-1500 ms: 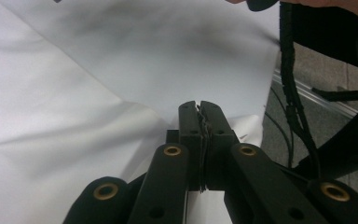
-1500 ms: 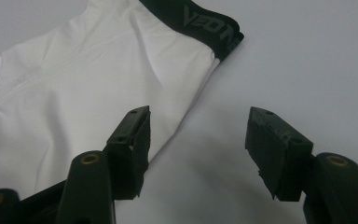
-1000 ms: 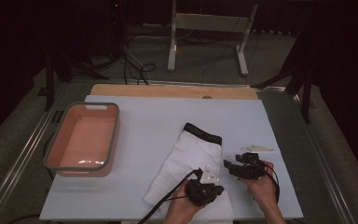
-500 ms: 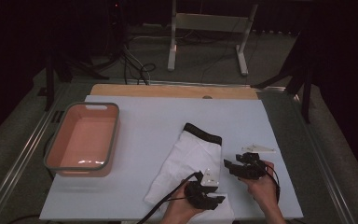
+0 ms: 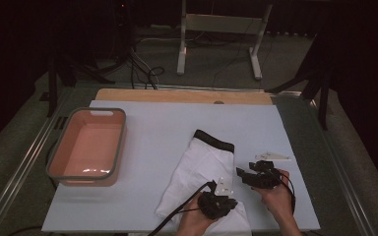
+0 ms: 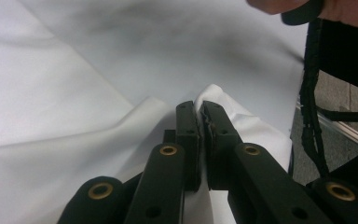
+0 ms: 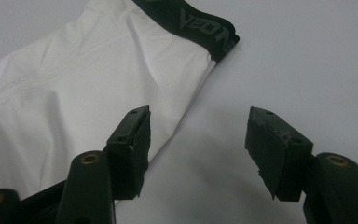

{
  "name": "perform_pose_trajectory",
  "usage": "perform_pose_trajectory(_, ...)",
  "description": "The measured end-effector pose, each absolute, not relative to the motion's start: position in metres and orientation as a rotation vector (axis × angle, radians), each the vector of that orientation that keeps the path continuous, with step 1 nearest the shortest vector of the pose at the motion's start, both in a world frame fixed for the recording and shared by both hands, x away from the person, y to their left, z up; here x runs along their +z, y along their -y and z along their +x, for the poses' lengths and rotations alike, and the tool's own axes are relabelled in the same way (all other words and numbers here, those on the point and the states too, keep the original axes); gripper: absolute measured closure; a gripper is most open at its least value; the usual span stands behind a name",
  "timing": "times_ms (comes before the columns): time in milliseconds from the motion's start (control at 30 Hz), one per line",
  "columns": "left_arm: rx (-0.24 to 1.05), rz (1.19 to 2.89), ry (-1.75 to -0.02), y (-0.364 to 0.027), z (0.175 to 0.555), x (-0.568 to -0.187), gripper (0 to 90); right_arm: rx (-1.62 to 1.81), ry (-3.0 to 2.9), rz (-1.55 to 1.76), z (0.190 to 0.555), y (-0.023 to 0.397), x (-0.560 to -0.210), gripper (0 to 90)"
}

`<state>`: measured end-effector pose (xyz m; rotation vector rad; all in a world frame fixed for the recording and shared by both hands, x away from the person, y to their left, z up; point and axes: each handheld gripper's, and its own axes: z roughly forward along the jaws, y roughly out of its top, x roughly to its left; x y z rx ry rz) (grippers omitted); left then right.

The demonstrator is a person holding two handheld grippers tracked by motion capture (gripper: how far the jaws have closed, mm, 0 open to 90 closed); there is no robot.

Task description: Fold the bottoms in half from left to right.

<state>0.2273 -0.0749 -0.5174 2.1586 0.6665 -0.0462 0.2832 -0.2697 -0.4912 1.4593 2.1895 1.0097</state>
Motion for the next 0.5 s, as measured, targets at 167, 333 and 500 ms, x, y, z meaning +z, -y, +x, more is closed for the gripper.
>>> perform_pose_trajectory(167, -0.042, 2.117, -0.662, 0.064, 0.229, -0.509, 57.8, 1.014, -2.187, 1.458, 0.283, 0.270, -0.491, 40.1)
perform_pose_trajectory(333, 0.028, 2.075, -0.714, 0.039, 0.235, -0.493, 43.2, 1.013, -2.184, 1.472, 0.283, 0.269, -0.491, 39.8)
perform_pose_trajectory(500, 0.093, 2.071, -0.757, 0.018, 0.241, -0.486, 31.3, 1.020, -2.181, 1.470, 0.283, 0.268, -0.491, 38.8)
